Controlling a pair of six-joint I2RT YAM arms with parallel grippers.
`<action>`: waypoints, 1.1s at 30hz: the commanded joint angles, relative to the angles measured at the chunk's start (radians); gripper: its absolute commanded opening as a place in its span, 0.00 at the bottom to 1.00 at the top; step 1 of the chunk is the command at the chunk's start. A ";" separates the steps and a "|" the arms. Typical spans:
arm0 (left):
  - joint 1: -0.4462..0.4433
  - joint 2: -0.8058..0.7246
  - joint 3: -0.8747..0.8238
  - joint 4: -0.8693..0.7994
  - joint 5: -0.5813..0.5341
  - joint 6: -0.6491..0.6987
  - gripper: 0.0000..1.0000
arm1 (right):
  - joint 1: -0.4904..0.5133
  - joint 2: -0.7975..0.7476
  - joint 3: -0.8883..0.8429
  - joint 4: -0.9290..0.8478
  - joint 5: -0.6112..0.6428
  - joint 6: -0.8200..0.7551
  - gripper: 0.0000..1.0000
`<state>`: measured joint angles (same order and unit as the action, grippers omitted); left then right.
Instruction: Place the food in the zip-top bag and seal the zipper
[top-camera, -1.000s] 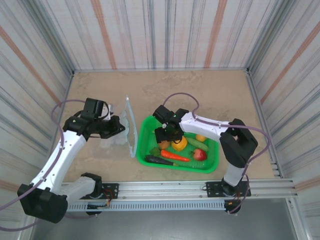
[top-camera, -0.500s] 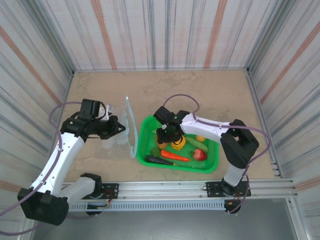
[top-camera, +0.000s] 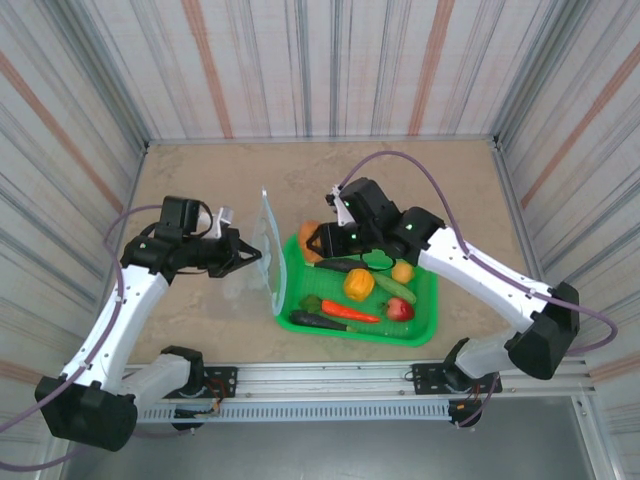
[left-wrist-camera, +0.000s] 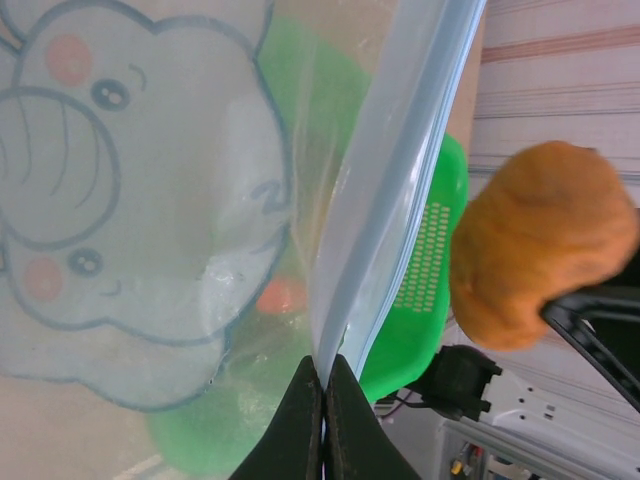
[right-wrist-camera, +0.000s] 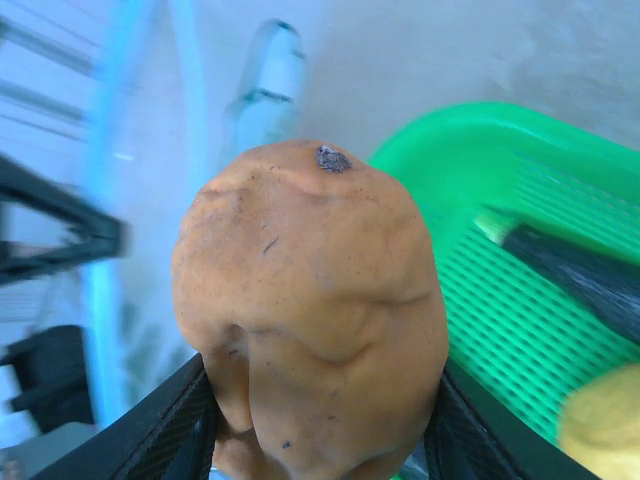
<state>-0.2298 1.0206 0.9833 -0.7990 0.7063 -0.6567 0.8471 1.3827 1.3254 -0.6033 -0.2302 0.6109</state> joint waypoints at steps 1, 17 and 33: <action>0.003 0.000 -0.013 0.042 0.064 -0.037 0.00 | 0.033 -0.005 0.045 0.093 -0.129 0.000 0.38; -0.036 -0.017 0.059 0.028 0.091 -0.029 0.00 | 0.078 0.110 0.032 0.243 -0.041 0.060 0.39; -0.037 -0.011 0.158 -0.047 0.086 0.022 0.00 | 0.131 0.229 0.107 0.024 0.171 -0.006 0.42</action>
<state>-0.2630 1.0199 1.1152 -0.8154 0.7673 -0.6666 0.9592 1.5902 1.3861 -0.5282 -0.0853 0.6342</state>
